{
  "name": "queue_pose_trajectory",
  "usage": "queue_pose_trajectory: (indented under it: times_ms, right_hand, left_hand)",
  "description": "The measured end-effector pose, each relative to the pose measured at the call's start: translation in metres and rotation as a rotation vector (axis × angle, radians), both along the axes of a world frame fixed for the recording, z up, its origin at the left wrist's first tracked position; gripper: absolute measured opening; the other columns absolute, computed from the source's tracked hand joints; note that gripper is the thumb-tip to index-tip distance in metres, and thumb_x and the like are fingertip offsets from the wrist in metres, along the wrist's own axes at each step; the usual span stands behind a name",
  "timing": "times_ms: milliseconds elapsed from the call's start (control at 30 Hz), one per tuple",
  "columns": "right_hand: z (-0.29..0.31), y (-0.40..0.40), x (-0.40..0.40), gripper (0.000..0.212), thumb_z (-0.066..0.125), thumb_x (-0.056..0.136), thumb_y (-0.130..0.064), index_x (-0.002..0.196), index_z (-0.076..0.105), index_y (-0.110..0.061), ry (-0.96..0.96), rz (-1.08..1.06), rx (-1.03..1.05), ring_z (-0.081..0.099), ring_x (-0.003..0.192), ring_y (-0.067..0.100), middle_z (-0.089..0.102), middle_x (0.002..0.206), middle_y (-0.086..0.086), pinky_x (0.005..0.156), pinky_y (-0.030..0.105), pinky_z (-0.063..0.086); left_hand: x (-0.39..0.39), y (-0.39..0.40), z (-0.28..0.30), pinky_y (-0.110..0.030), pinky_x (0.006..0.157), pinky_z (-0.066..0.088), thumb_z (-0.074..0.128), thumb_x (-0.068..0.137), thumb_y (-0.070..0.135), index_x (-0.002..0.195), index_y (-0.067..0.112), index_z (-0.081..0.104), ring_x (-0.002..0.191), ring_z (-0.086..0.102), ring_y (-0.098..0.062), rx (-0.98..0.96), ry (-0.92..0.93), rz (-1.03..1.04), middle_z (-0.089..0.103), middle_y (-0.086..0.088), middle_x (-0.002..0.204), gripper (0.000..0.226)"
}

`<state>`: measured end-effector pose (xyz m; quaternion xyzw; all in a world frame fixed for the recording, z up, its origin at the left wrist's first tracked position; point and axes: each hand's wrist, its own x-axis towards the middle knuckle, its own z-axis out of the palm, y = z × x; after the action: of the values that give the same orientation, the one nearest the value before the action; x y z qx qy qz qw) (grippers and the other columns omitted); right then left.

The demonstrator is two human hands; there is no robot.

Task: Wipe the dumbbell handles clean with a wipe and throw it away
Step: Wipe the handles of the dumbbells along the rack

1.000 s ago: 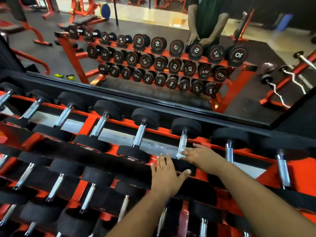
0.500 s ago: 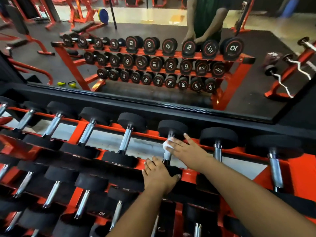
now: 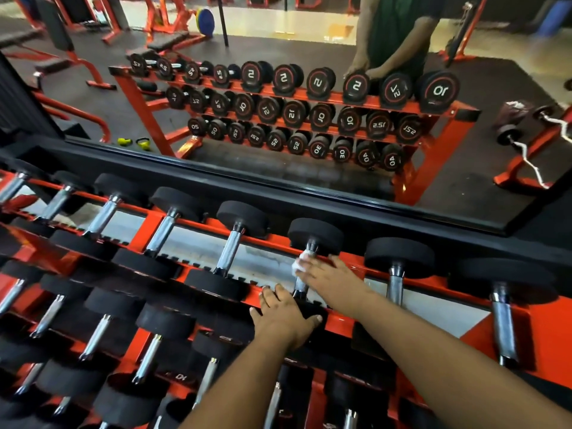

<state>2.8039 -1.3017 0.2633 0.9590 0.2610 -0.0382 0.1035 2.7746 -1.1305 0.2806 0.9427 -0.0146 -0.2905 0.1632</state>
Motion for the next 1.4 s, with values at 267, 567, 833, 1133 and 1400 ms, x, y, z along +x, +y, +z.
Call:
queue_pose_trajectory:
  times_ms: [267,567,833,1133,1400]
  right_hand:
    - [0.006,0.006,0.01,0.062,0.059,0.092,-0.017,0.149,0.036,-0.02,-0.117,0.041,-0.145,0.029,0.149,0.024,0.034,0.159,0.006,0.107,0.053,0.033]
    - [0.002,-0.016,0.008,0.077,0.047,0.096,-0.012,0.161,0.004,-0.015,-0.14,0.021,-0.21,0.01,0.155,0.028,0.008,0.168,0.01,0.112,0.052,0.029]
    - [0.005,-0.008,0.008,0.075,0.061,0.092,-0.013,0.157,0.024,-0.021,-0.085,-0.001,-0.089,0.021,0.153,0.024,0.024,0.165,0.006,0.11,0.05,0.034]
    - [-0.001,-0.006,0.024,0.074,0.054,0.093,-0.008,0.159,0.021,-0.018,-0.051,0.139,-0.095,0.007,0.156,0.023,0.015,0.168,0.006,0.125,0.046,-0.001]
    - [0.004,-0.008,0.029,0.068,0.047,0.096,-0.007,0.159,0.023,-0.021,-0.026,0.147,-0.059,0.014,0.155,0.021,0.021,0.167,0.003,0.123,0.046,0.012]
  left_hand:
    - [-0.002,0.0,0.001,-0.057,0.125,0.001,0.053,0.087,0.075,0.159,0.004,-0.011,0.156,-0.007,-0.036,0.025,-0.011,-0.017,-0.008,-0.025,0.167,0.12]
    - [0.0,0.0,-0.002,-0.054,0.126,-0.001,0.053,0.087,0.076,0.159,0.004,-0.011,0.156,-0.007,-0.037,0.021,-0.024,-0.024,-0.009,-0.025,0.167,0.121]
    - [0.0,0.001,-0.001,-0.053,0.126,-0.001,0.053,0.087,0.076,0.16,0.003,-0.01,0.156,-0.007,-0.037,0.018,-0.028,-0.024,-0.008,-0.026,0.167,0.121]
    - [0.001,0.003,0.001,-0.055,0.126,-0.001,0.053,0.086,0.076,0.16,0.004,-0.009,0.156,-0.007,-0.037,0.021,-0.016,-0.031,-0.008,-0.026,0.167,0.121]
    - [0.001,0.001,0.002,-0.053,0.125,0.0,0.053,0.086,0.078,0.16,0.003,-0.007,0.156,-0.004,-0.039,0.049,-0.022,-0.039,-0.006,-0.027,0.167,0.121]
